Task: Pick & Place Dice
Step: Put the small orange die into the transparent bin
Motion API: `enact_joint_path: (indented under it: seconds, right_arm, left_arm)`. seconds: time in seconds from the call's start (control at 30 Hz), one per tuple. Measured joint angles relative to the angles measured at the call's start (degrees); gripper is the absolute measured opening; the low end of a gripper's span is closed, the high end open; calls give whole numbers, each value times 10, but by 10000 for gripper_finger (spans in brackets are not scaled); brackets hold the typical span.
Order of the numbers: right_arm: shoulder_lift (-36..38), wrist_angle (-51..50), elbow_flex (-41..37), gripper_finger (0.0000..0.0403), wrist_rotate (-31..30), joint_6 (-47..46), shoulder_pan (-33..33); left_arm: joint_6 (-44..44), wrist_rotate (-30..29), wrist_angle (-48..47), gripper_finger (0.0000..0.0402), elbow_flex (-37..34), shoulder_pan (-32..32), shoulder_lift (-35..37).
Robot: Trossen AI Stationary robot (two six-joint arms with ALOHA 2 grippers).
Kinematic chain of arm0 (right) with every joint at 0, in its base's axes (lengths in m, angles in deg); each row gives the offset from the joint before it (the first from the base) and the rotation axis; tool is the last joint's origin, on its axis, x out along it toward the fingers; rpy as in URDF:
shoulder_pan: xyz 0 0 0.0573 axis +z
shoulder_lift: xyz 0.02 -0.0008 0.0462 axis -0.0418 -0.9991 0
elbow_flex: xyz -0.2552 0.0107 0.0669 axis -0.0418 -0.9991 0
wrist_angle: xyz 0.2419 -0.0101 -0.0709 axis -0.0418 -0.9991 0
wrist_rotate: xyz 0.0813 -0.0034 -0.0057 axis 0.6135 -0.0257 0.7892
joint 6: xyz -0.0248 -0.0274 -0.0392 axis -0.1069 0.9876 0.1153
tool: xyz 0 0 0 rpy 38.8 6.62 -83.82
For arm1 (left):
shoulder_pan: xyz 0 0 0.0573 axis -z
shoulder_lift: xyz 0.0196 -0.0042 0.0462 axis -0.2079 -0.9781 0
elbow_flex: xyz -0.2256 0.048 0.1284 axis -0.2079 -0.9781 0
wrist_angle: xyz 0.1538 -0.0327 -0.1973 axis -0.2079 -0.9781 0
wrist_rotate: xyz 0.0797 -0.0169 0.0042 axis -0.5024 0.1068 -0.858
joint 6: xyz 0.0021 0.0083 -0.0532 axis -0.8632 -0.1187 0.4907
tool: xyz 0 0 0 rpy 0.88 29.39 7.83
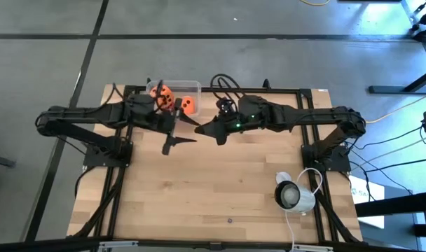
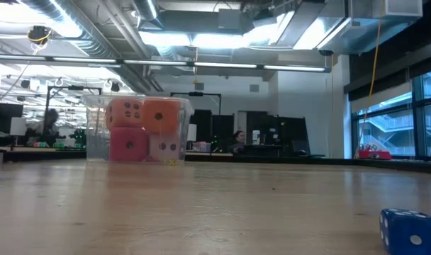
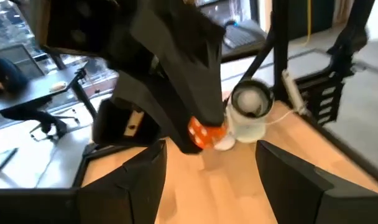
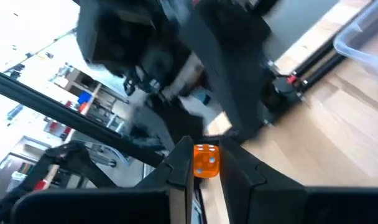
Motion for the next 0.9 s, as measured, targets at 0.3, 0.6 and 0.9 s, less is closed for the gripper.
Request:
enact_joint_path:
  seconds: [0.3,0.6,0.9]
  right_arm:
    - [0,11,0,52,0,6,0]
    - [0,25,0,52,0,11,0]
    - [0,30,0,52,2,11,0]
  left_arm:
    - [-30,-121,76,240,0,52,-15]
    - [-28,-122,77,235,0,57,-15]
    - [-38,-128,79,124,0,57,-17]
